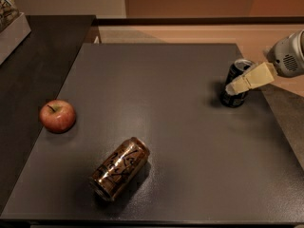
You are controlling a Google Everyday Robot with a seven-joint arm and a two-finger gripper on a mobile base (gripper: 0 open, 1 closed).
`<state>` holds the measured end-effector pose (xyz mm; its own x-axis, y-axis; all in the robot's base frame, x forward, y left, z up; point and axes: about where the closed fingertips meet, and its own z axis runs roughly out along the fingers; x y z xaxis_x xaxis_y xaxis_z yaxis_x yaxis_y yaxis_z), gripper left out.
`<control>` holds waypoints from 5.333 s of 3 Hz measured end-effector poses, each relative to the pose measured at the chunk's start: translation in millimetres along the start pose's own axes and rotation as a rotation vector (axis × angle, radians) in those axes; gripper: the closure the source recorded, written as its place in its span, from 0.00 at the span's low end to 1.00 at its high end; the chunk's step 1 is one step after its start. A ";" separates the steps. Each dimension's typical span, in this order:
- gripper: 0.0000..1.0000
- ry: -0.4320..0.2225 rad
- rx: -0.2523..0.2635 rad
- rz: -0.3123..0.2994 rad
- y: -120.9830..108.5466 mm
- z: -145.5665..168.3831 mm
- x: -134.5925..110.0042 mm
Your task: Move pepsi can near orange can
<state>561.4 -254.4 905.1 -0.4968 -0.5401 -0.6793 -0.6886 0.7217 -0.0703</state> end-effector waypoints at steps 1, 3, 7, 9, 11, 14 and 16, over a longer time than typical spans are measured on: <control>0.00 -0.004 -0.035 0.023 1.8 16.6 -1.7; 0.43 -0.002 -0.083 0.034 11.3 30.7 -4.4; 1.00 -0.112 -0.202 -0.102 80.3 6.6 -64.1; 1.00 -0.215 -0.285 -0.124 130.5 8.0 -77.9; 1.00 -0.261 -0.318 -0.107 156.7 9.6 -73.2; 1.00 -0.254 -0.434 -0.107 205.0 -0.2 -36.0; 1.00 -0.228 -0.482 -0.154 234.8 7.7 -22.2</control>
Offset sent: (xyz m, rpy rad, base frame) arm 0.0166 0.0255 -0.0234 0.0783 0.0550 0.0331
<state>414.9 -69.7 898.0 -0.2808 -0.4777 -0.8325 -0.9348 0.3326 0.1245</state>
